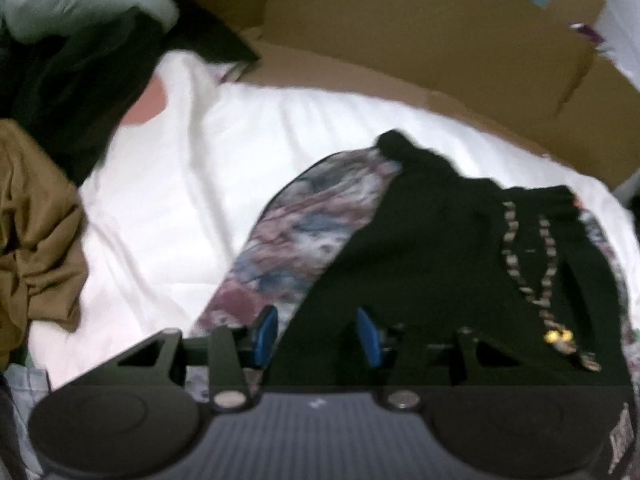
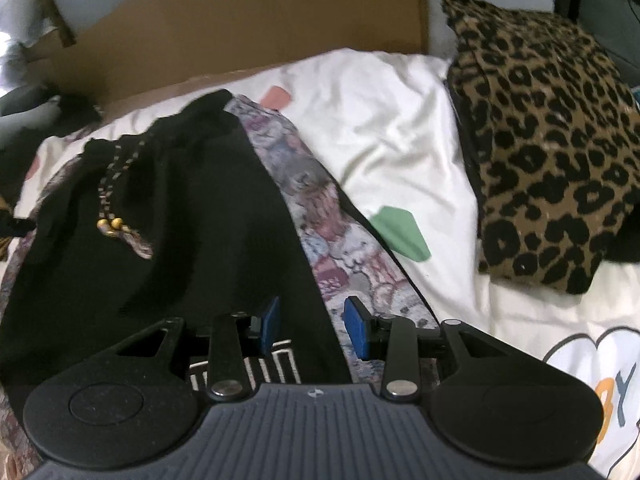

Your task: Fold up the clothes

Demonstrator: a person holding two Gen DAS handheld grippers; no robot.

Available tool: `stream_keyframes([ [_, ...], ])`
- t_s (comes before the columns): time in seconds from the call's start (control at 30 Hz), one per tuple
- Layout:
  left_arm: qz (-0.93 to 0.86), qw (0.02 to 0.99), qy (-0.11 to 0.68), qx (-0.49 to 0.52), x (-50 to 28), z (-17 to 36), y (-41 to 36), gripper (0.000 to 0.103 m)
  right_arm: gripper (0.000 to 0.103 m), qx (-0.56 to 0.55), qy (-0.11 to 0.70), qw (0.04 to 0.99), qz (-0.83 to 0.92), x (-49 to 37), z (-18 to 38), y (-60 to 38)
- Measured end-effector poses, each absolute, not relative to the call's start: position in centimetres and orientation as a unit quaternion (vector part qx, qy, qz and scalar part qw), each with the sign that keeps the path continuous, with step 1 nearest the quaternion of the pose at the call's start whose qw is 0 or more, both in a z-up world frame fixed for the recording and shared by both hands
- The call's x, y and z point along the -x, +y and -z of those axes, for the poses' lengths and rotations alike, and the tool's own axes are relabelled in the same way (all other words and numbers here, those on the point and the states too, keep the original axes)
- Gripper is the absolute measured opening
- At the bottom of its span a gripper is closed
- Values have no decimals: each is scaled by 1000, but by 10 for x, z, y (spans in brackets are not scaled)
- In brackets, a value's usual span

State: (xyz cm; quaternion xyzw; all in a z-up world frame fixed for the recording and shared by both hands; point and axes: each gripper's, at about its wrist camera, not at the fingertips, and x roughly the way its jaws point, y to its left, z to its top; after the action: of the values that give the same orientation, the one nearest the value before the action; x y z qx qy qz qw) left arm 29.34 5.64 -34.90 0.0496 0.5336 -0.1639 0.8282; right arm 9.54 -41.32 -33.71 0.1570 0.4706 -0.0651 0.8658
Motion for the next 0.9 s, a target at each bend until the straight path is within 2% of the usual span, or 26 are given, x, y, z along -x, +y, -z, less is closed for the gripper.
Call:
stream_keyframes([
  [0.07, 136, 826, 542, -75, -299, 361, 59, 41, 43, -164, 476, 861, 72, -97, 342, -416],
  [0.13, 127, 822, 552, -60, -304, 365, 67, 37, 43, -168, 483, 856, 81, -100, 347, -418],
  [0.5, 168, 846, 505, -40, -310, 330, 60, 37, 43, -165, 482, 858, 72, -107, 344, -411],
  [0.9, 163, 825, 541, -28, -333, 379, 42, 38, 44, -207, 492, 841, 86, -107, 359, -427],
])
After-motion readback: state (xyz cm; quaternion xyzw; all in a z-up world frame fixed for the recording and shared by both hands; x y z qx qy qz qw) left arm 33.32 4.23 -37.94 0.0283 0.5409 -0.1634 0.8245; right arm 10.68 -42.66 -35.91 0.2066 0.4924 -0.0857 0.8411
